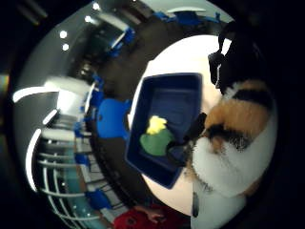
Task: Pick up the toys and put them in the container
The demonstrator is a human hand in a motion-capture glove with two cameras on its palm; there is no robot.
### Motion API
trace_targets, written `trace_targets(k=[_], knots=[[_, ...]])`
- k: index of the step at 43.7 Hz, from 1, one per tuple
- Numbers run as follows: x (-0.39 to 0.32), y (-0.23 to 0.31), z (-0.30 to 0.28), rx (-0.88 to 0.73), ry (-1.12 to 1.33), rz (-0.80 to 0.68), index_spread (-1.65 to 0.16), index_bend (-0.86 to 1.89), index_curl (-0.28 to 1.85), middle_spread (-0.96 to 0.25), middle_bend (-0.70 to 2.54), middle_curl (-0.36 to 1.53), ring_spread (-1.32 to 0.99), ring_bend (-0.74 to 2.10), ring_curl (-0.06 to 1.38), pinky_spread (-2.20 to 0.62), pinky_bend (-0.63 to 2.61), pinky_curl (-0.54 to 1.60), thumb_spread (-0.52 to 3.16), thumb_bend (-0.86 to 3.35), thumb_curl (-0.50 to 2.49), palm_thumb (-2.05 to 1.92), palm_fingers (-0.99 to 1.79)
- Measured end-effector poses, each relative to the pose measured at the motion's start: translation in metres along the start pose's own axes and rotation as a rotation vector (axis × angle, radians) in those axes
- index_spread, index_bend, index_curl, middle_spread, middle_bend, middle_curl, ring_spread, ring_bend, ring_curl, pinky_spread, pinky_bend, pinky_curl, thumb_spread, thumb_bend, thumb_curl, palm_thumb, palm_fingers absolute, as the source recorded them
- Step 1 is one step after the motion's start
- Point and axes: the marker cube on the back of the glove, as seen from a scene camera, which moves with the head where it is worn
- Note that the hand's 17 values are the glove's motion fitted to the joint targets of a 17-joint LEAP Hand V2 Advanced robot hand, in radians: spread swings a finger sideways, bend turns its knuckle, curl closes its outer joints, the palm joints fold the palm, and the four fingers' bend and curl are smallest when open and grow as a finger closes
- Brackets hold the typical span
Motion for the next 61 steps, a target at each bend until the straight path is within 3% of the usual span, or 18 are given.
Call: trace_targets(k=[6, 13, 21, 26, 28, 34, 44, 61], knots=[[-0.065, -0.004, 0.005, 0.026, 0.013, -0.160, -0.36, 0.18, 0.55, -0.42, 0.53, 0.48, -0.54, 0.64, 0.34, -0.42, 0.97, 0.36, 0.92, 0.10, 0.69, 0.60, 0.94], [-0.128, 0.000, 0.018, 0.023, -0.084, -0.230, -0.36, 0.17, 0.58, -0.43, 0.51, 0.51, -0.54, 0.62, 0.34, -0.42, 0.98, 0.36, 0.92, 0.07, 0.71, 0.60, 0.92], [-0.136, 0.000, 0.037, 0.090, -0.030, -0.253, -0.38, 0.21, 0.63, -0.44, 0.50, 0.54, -0.54, 0.60, 0.35, -0.37, 0.91, 0.34, 0.94, 0.04, 0.73, 0.58, 0.78], [-0.142, 0.004, 0.035, 0.129, -0.234, -0.265, -0.39, 0.36, 0.70, -0.45, 0.47, 0.54, -0.48, 0.52, 0.33, -0.25, 0.80, 0.32, 1.05, -0.05, 0.66, 0.41, 0.63], [-0.139, 0.005, 0.035, 0.134, -0.265, -0.269, -0.39, 0.36, 0.70, -0.39, 0.30, 0.50, -0.40, 0.45, 0.32, -0.16, 0.83, 0.34, 1.05, -0.17, 0.57, 0.15, 0.32], [-0.107, 0.004, 0.039, 0.106, -0.133, -0.246, -0.39, 0.24, 0.67, -0.28, 0.24, 0.47, -0.21, 0.30, 0.29, -0.03, 0.91, 0.35, 1.00, -0.15, 0.46, -0.13, -0.03], [-0.046, 0.003, 0.044, 0.068, -0.098, -0.155, -0.40, 0.16, 0.54, -0.19, 0.17, 0.42, -0.07, 0.21, 0.24, 0.08, 0.94, 0.32, 0.93, -0.13, 0.34, -0.17, -0.06], [0.048, 0.002, 0.088, 0.010, -0.034, 0.074, -0.40, 0.15, 0.44, -0.14, 0.14, 0.36, 0.00, 0.21, 0.26, 0.14, 0.94, 0.32, 0.88, -0.14, 0.22, -0.20, -0.10]])
